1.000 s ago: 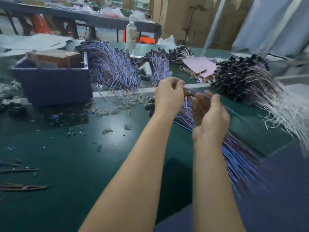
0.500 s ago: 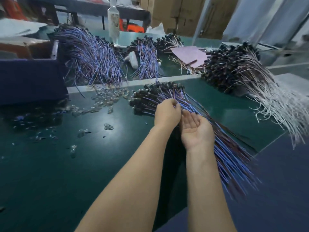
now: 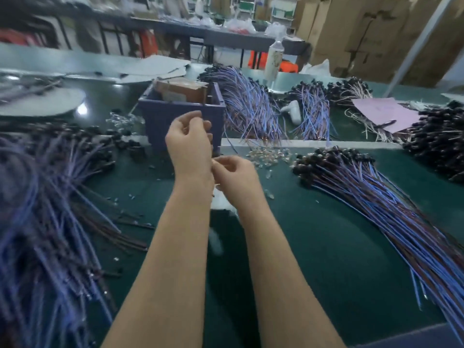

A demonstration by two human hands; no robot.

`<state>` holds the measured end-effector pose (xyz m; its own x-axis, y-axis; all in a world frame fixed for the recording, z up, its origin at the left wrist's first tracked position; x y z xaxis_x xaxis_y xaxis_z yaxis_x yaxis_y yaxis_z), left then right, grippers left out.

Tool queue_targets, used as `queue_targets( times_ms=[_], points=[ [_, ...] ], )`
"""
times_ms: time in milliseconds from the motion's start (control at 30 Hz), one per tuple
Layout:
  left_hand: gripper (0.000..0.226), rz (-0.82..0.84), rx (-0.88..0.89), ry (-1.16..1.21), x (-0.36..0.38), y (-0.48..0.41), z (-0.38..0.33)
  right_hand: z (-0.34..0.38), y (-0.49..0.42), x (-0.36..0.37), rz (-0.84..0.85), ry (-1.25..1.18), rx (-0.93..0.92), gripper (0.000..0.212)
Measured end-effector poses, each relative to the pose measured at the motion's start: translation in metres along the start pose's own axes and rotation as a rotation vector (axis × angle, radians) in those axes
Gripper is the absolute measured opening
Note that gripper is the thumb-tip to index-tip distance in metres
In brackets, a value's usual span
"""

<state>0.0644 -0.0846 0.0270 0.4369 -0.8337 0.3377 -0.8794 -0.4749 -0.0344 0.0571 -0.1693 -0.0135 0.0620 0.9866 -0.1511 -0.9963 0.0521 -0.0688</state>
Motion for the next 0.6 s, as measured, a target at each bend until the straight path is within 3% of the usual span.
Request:
queue_targets(
  times_ms=[133,233,367,467,600],
  points=[
    [0.021,-0.265,-0.024,0.149,-0.072,-0.026,-0.021,0.009,0.006,0.089,0.276,0.277,-0.091,0.012],
    [0.022,-0.372,-0.011,0.230,-0.107,-0.040,-0.033,0.006,0.011,0.147,0.467,0.551,-0.165,0.013],
    [0.021,-0.404,-0.012,0.317,-0.123,-0.047,-0.039,-0.002,0.019,0.177,0.486,0.489,-0.044,0.032],
    [0.019,-0.408,-0.017,0.332,-0.125,-0.048,-0.039,0.000,0.016,0.177,0.460,0.412,0.032,0.019],
    [0.021,-0.435,-0.021,0.308,-0.125,-0.046,-0.036,0.017,0.012,0.162,0.404,0.390,-0.143,0.034]
  ],
)
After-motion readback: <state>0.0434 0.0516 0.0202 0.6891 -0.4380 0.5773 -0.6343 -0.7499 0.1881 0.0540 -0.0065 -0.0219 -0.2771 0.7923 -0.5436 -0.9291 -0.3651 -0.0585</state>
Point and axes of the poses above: each hand's wrist, its own y-axis away from the middle knuckle, its own x-axis out of the palm, z = x × y, the point moved 3 cm from there along -y, towards the middle knuckle, and after that the axes turned 6 degrees about -y, right-handed, at the moved point
